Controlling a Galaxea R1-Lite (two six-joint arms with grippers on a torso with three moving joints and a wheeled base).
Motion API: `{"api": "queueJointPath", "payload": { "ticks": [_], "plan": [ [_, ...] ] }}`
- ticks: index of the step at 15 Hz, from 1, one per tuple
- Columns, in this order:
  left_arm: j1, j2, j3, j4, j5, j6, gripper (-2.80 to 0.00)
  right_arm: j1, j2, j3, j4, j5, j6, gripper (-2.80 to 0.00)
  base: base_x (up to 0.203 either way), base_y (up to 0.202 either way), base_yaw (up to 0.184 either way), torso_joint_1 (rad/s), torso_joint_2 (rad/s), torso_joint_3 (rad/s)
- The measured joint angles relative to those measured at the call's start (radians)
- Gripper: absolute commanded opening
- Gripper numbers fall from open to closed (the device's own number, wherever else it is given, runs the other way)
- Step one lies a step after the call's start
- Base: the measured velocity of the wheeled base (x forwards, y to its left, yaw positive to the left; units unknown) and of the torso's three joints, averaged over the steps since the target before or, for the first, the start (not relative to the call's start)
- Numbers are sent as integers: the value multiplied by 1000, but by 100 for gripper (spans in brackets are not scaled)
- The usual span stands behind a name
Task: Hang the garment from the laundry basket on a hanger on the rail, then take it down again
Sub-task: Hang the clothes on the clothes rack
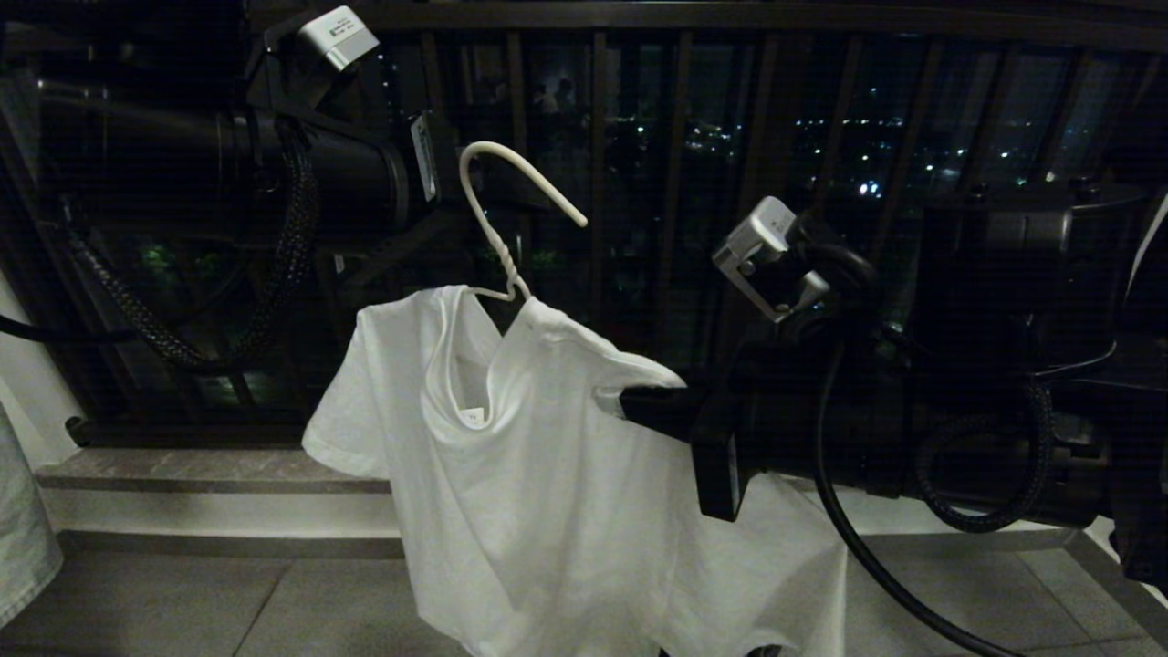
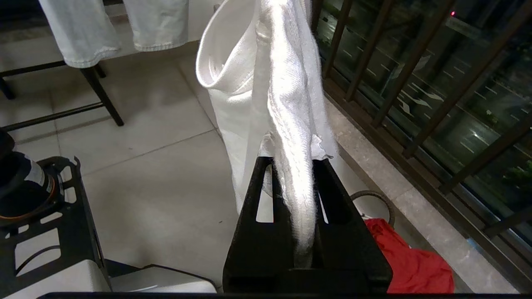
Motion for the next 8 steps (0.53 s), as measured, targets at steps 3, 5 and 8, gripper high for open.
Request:
{"api": "queueJointPath", "payload": {
  "ticks": [3, 5, 8],
  "plan": [
    [3, 2, -10, 1, 1, 1, 0, -4, -3, -2, -1, 0, 1, -280, 0, 0, 0, 0, 0, 0],
    [31, -4, -18, 1, 0, 1, 0, -10, -8, -2, -2, 0, 3, -280, 0, 0, 0, 0, 0, 0],
    [119, -16, -50, 1, 7, 0, 0, -16, -13, -2, -2, -1, 19, -280, 0, 0, 0, 0, 0, 0]
  ]
}}
